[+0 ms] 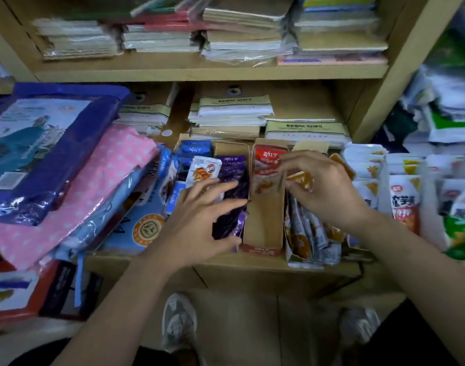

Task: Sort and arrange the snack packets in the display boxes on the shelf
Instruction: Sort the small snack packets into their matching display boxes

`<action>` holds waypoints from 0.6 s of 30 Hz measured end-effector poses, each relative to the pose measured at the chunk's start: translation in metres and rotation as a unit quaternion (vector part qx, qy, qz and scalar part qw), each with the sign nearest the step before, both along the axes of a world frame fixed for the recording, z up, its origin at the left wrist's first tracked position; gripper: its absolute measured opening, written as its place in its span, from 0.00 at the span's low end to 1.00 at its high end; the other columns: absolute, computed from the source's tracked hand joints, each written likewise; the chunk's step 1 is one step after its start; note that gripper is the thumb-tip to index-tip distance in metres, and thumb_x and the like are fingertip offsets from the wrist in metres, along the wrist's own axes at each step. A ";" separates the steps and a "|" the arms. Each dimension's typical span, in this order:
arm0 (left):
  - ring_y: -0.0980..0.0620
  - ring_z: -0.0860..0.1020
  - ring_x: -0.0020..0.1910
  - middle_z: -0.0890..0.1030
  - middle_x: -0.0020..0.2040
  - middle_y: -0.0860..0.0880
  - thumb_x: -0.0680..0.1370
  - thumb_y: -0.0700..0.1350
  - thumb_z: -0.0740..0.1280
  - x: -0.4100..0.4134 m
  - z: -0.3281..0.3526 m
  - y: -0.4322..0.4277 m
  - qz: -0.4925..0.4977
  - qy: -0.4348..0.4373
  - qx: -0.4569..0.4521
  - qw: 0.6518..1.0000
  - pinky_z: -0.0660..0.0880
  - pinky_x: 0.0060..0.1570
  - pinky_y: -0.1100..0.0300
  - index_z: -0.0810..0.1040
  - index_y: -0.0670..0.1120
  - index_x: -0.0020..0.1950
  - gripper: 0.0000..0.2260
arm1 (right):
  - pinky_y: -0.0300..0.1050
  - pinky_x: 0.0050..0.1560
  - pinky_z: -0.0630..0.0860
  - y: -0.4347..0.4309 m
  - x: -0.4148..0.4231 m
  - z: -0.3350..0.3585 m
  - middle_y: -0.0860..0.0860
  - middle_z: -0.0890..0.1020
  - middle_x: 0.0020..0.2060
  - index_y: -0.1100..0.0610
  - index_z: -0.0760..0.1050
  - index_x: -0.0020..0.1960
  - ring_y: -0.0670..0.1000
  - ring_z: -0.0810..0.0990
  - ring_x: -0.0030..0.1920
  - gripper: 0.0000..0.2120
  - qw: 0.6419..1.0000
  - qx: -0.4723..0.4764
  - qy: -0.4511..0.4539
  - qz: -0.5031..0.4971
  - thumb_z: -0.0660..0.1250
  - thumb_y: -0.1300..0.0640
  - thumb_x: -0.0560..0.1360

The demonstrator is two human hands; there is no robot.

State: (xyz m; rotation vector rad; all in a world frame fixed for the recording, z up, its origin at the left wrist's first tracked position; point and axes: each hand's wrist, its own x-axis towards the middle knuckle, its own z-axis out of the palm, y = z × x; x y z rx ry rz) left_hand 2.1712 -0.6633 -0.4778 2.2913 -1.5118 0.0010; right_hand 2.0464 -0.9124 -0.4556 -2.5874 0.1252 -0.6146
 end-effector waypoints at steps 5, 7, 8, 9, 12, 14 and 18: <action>0.51 0.69 0.69 0.73 0.71 0.54 0.76 0.43 0.72 0.003 0.001 -0.003 0.063 -0.008 -0.066 0.996 0.69 0.66 0.50 0.69 0.53 0.76 0.29 | 0.51 0.61 0.64 -0.016 -0.017 0.003 0.48 0.78 0.64 0.49 0.81 0.58 0.56 0.71 0.66 0.16 0.993 -0.069 0.033 -0.094 0.75 0.57 0.72; 0.49 0.69 0.69 0.73 0.71 0.54 0.75 0.41 0.72 0.000 0.001 -0.006 0.077 -0.018 -0.064 0.995 0.69 0.66 0.49 0.70 0.54 0.76 0.30 | 0.57 0.61 0.62 -0.018 -0.028 0.007 0.49 0.72 0.69 0.46 0.78 0.64 0.58 0.66 0.69 0.22 0.982 -0.102 0.058 -0.145 0.76 0.52 0.71; 0.49 0.68 0.69 0.73 0.71 0.54 0.74 0.41 0.72 -0.002 0.001 -0.008 0.081 -0.023 -0.061 0.995 0.70 0.66 0.48 0.70 0.54 0.75 0.30 | 0.60 0.63 0.62 -0.021 -0.034 0.008 0.50 0.69 0.71 0.46 0.76 0.67 0.59 0.64 0.70 0.26 0.978 -0.113 0.081 -0.156 0.76 0.49 0.71; 0.49 0.68 0.69 0.73 0.71 0.54 0.74 0.42 0.72 -0.005 0.001 -0.010 0.086 -0.025 -0.056 0.994 0.69 0.66 0.47 0.71 0.55 0.75 0.30 | 0.62 0.66 0.62 -0.024 -0.041 0.011 0.51 0.67 0.73 0.46 0.73 0.70 0.58 0.62 0.72 0.29 0.975 -0.117 0.111 -0.153 0.76 0.47 0.71; 0.49 0.67 0.70 0.71 0.72 0.55 0.74 0.47 0.73 -0.012 0.004 -0.017 0.091 -0.019 -0.040 0.995 0.67 0.67 0.47 0.70 0.56 0.75 0.30 | 0.55 0.73 0.61 -0.032 -0.057 0.012 0.51 0.66 0.76 0.51 0.67 0.76 0.54 0.62 0.76 0.34 0.976 -0.076 0.182 -0.093 0.75 0.46 0.73; 0.49 0.67 0.70 0.71 0.72 0.55 0.74 0.47 0.74 -0.017 0.006 -0.023 0.089 -0.025 -0.044 0.995 0.68 0.68 0.45 0.70 0.56 0.75 0.30 | 0.46 0.74 0.61 -0.030 -0.062 0.007 0.48 0.64 0.78 0.49 0.63 0.78 0.50 0.62 0.77 0.36 0.976 -0.028 0.208 -0.056 0.74 0.49 0.74; 0.51 0.63 0.71 0.69 0.74 0.55 0.74 0.47 0.73 -0.029 0.007 -0.037 0.085 -0.023 -0.031 0.996 0.66 0.70 0.44 0.69 0.56 0.76 0.30 | 0.39 0.75 0.56 -0.026 -0.065 -0.001 0.41 0.59 0.79 0.46 0.60 0.79 0.40 0.56 0.76 0.39 0.980 -0.003 0.200 -0.017 0.75 0.50 0.74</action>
